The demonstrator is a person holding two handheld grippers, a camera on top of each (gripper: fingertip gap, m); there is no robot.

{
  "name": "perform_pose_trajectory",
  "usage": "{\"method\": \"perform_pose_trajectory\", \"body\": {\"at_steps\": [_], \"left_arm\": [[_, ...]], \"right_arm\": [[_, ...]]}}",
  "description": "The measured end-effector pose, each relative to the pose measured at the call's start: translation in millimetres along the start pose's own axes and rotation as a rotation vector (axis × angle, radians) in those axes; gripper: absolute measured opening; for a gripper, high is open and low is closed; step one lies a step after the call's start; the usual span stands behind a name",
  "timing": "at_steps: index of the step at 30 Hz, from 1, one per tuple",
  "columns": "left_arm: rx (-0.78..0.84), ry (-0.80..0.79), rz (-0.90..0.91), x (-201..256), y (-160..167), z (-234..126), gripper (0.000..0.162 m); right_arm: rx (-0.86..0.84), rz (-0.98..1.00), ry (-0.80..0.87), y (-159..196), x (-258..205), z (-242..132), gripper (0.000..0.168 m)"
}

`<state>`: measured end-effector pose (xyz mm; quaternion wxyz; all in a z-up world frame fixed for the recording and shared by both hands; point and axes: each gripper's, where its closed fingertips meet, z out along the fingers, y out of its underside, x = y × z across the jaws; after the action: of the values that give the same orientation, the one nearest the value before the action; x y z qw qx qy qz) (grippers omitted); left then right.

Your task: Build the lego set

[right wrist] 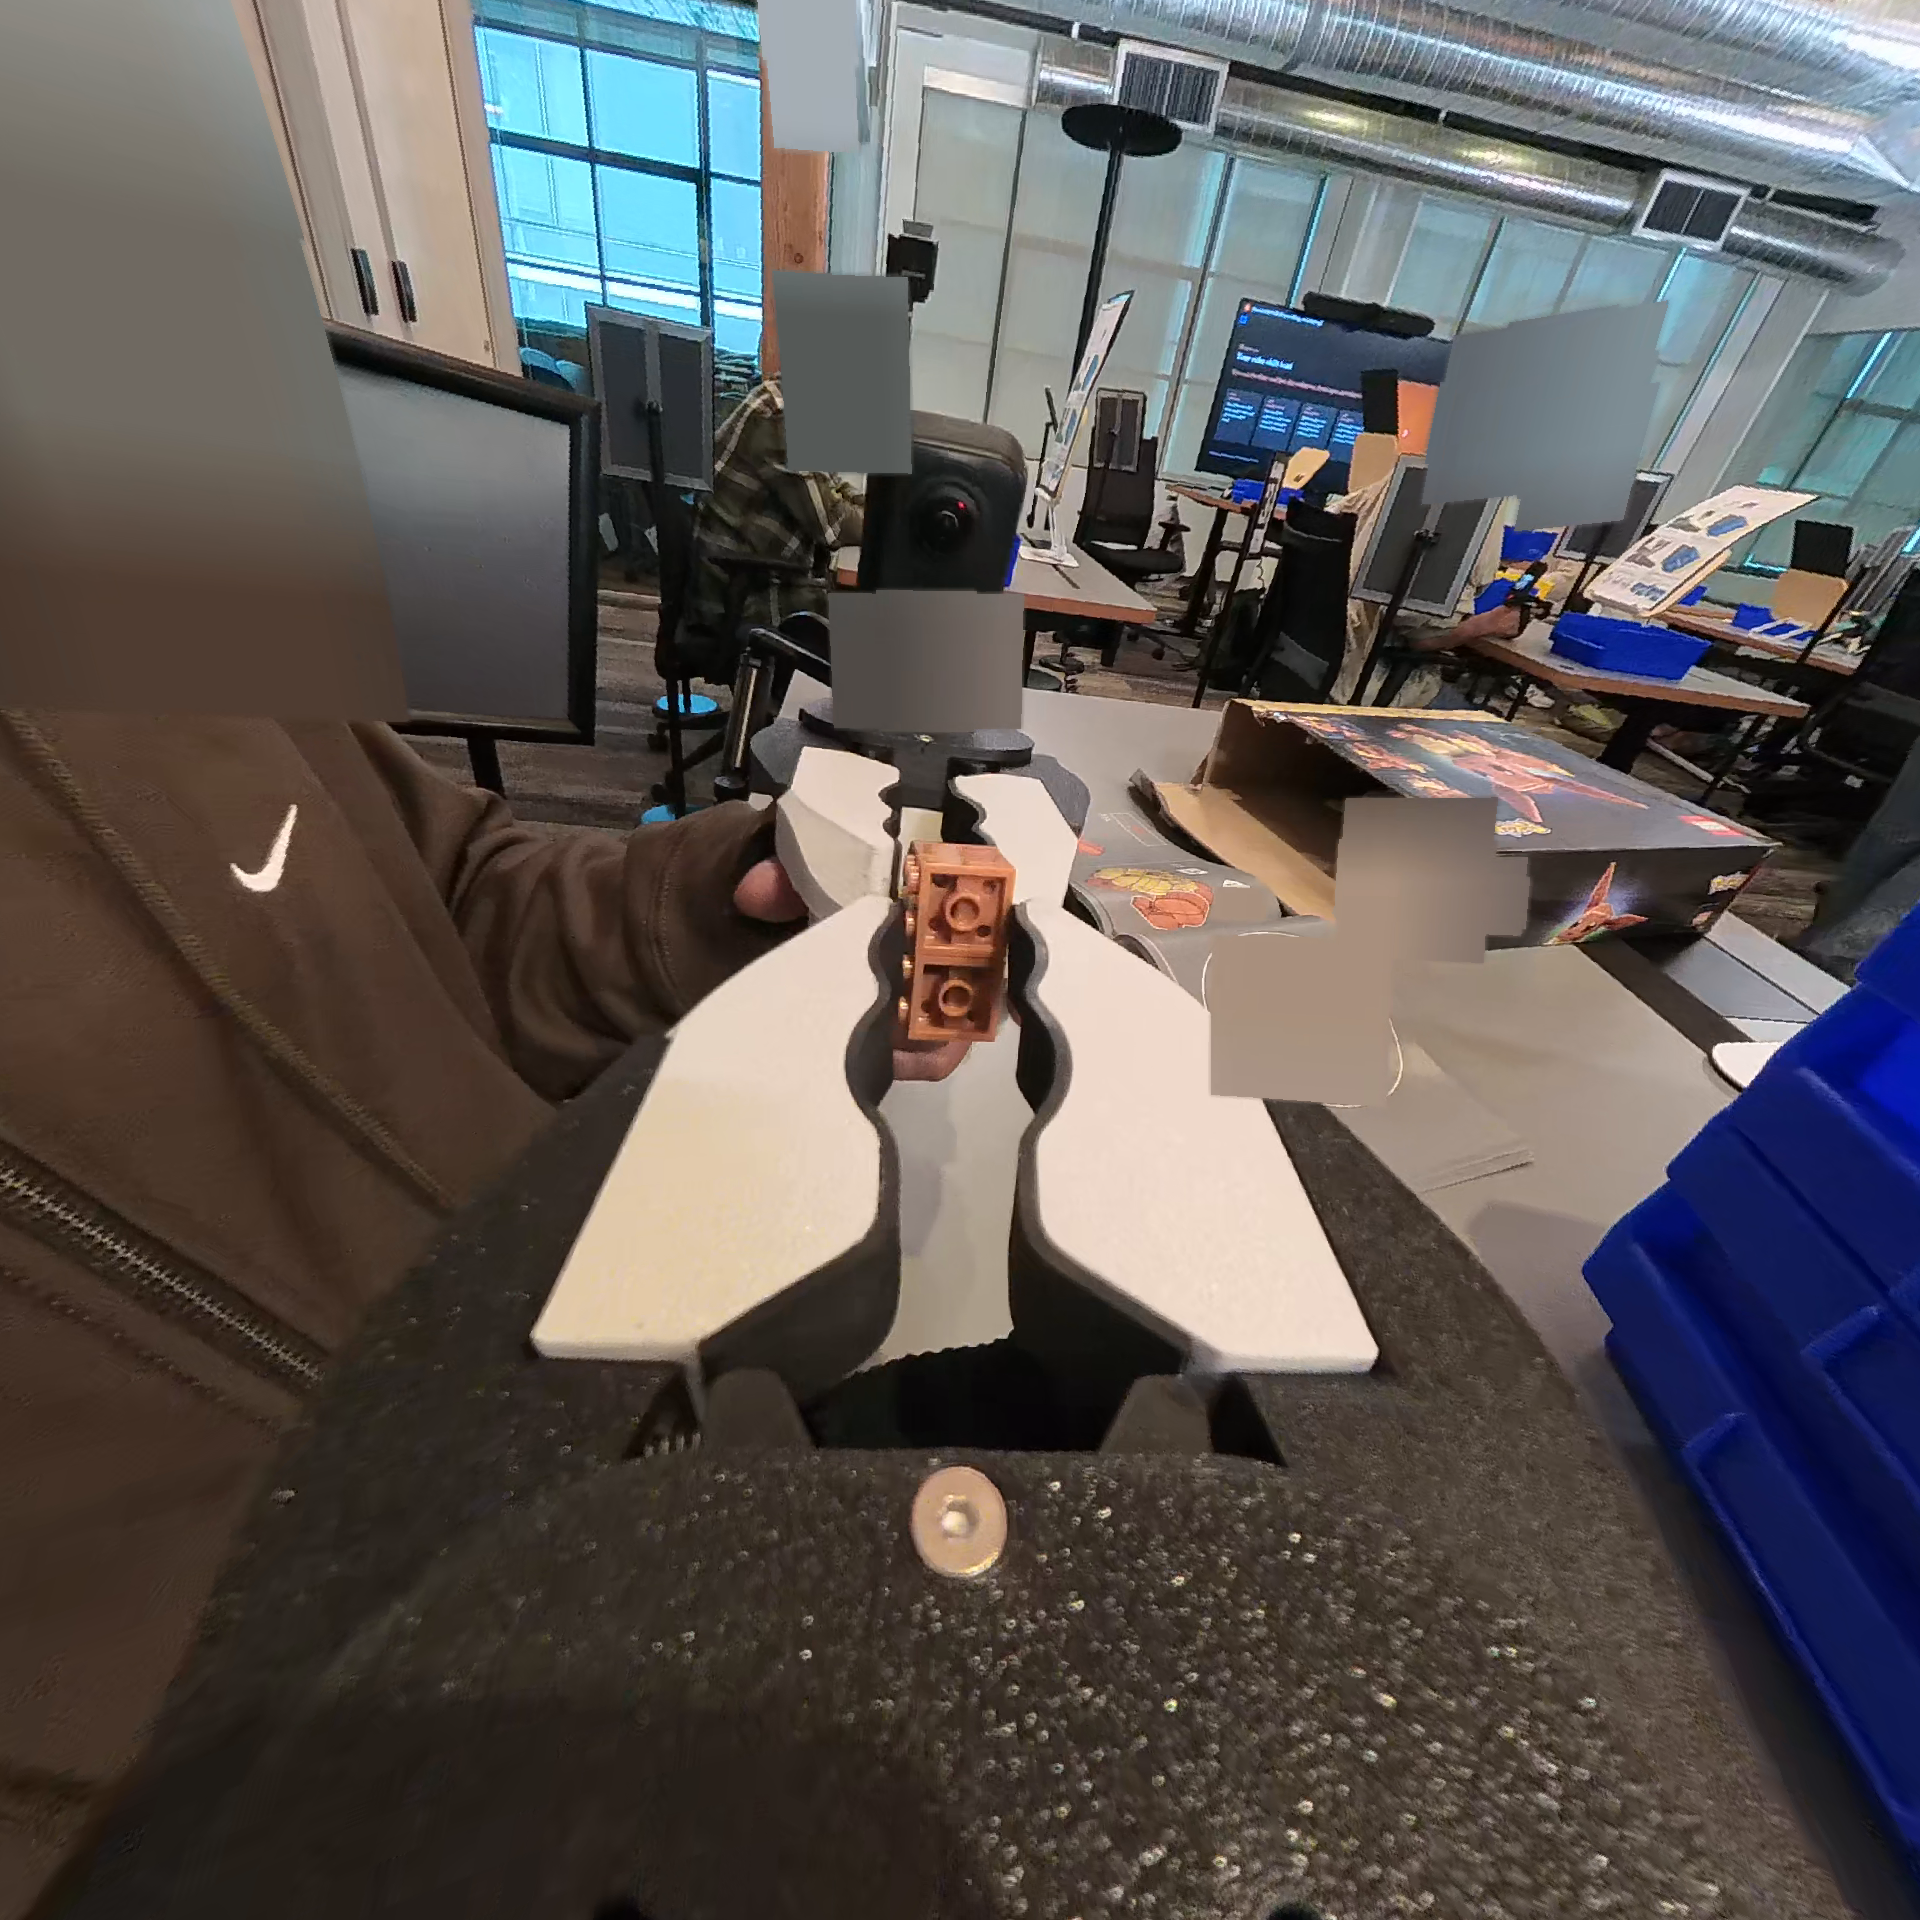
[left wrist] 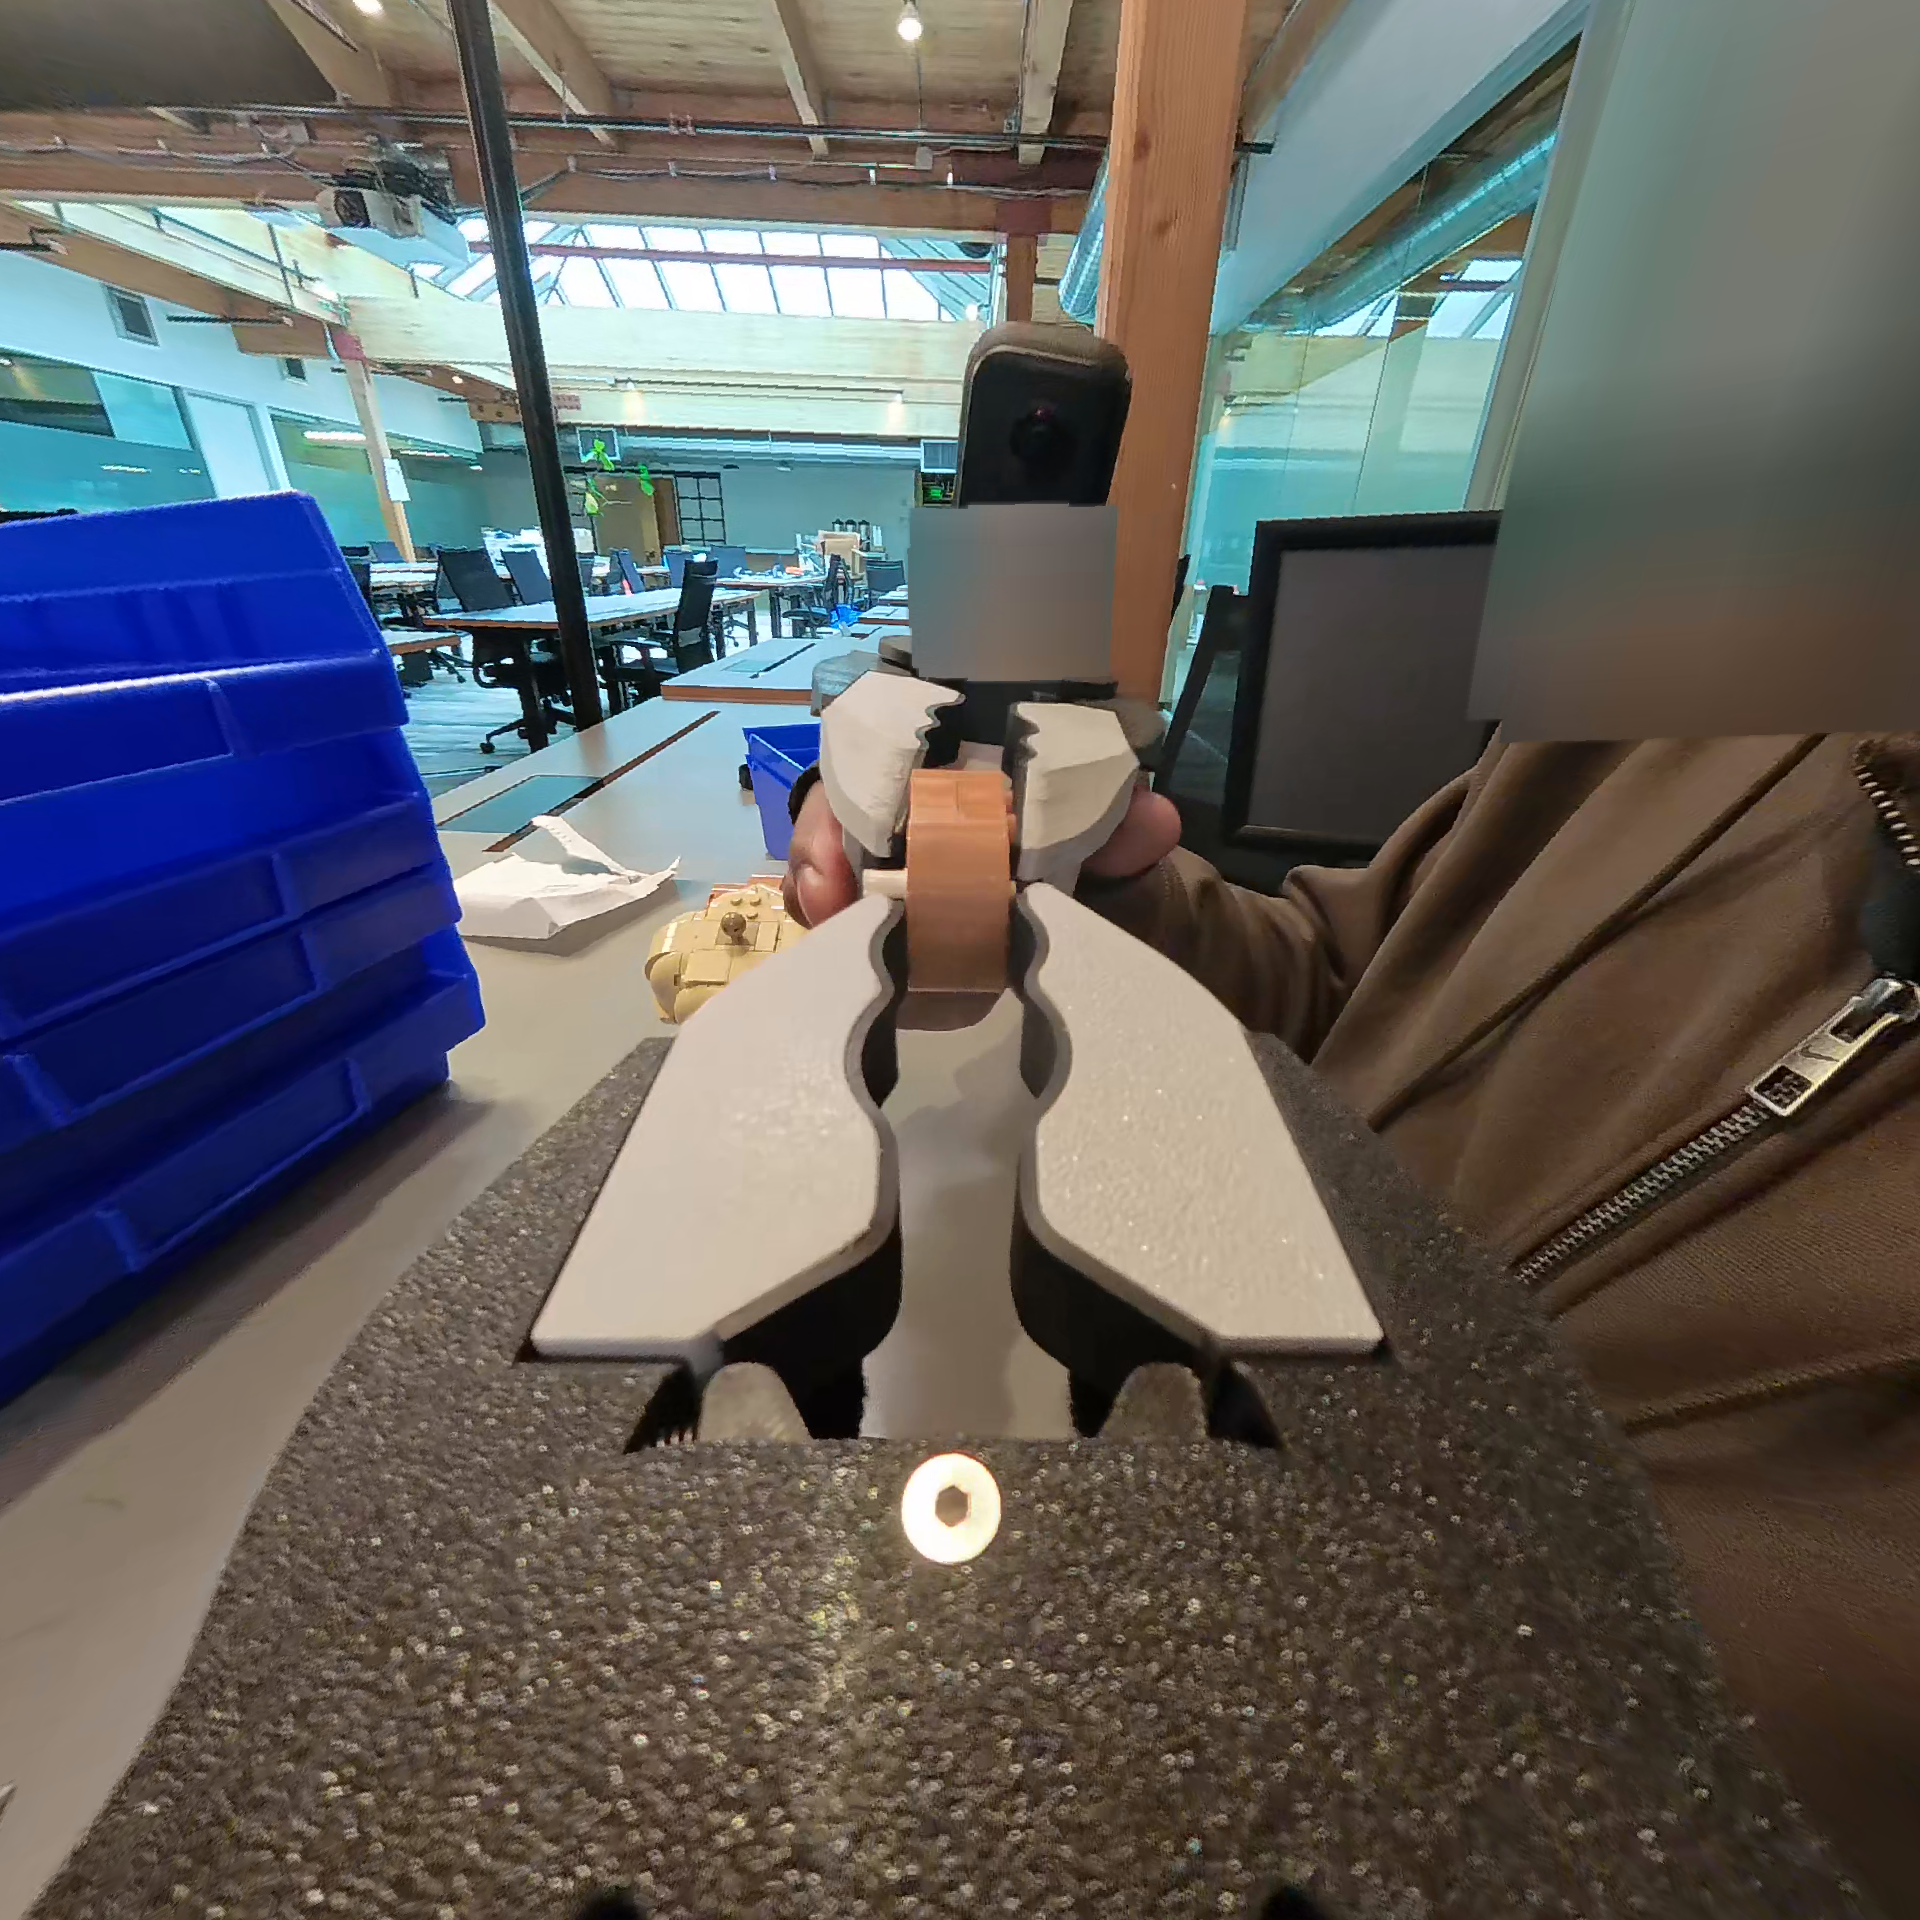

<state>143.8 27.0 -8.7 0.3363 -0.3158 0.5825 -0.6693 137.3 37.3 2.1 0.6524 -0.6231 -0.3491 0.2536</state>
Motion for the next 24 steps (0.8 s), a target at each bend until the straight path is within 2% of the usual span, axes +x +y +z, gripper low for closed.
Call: {"method": "perform_pose_trajectory", "body": {"at_steps": [9,13,24], "left_arm": [[0.09,-0.062,0.166,4.2,-17.2,-2.7,0.024],[0.038,-0.055,0.247,10.2,-9.1,2.3,0.022],[-0.011,-0.066,0.313,12.5,-6.6,0.9,0.019]], "right_arm": [[0.05,-0.132,0.061,-6.5,-5.4,-7.7,0.018],[0.033,-0.199,0.06,-2.3,-11.9,-5.5,0.018],[0.027,-0.202,0.059,0.4,-14.6,-6.0,0.018]]}}
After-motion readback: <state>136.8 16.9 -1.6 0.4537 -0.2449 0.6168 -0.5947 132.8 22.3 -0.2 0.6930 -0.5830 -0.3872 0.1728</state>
